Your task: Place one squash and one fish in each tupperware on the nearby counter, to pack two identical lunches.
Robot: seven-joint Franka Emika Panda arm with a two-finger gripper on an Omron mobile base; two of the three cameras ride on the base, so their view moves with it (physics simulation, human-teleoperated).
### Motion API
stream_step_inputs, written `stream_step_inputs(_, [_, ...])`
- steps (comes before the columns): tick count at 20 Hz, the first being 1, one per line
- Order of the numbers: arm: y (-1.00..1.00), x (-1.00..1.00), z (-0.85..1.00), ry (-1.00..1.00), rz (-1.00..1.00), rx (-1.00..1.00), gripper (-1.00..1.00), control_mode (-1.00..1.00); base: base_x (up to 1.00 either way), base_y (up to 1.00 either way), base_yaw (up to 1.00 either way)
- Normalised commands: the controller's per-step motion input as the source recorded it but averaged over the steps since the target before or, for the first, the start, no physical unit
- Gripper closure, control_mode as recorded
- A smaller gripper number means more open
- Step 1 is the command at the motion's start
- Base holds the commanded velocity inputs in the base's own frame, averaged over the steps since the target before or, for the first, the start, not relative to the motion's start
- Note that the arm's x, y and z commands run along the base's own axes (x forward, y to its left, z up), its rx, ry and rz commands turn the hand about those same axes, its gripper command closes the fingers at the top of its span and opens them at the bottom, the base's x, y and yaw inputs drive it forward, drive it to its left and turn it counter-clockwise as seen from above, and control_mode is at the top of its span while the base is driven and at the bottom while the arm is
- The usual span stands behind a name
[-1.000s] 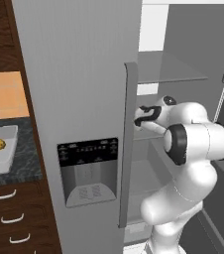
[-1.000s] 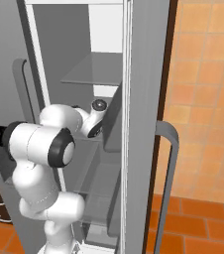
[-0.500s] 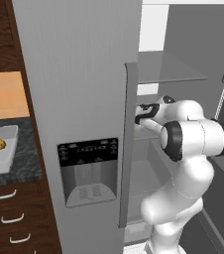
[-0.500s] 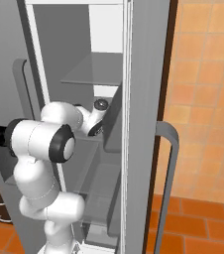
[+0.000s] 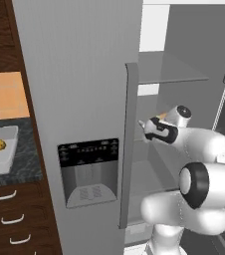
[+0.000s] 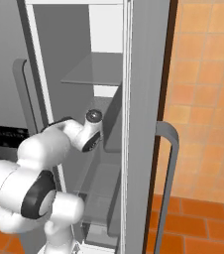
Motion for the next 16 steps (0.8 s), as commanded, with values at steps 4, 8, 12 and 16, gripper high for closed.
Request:
stream_step_inputs(4, [0.01, -1.0, 0.99, -0.01, 0.0, 0.0, 1.0, -1.0, 0.0, 0.0, 0.0])
stream_step_inputs(8, [0.0, -1.0, 0.53, 0.0, -0.03, 0.0, 1.0, -1.0, 0.0, 0.0, 0.0])
stream_step_inputs(12, [0.0, -1.0, 0.16, 0.0, -0.07, 0.0, 1.0, -1.0, 0.0, 0.0, 0.0])
stream_step_inputs(16, [0.0, -1.0, 0.02, 0.0, -0.07, 0.0, 1.0, -1.0, 0.0, 0.0, 0.0])
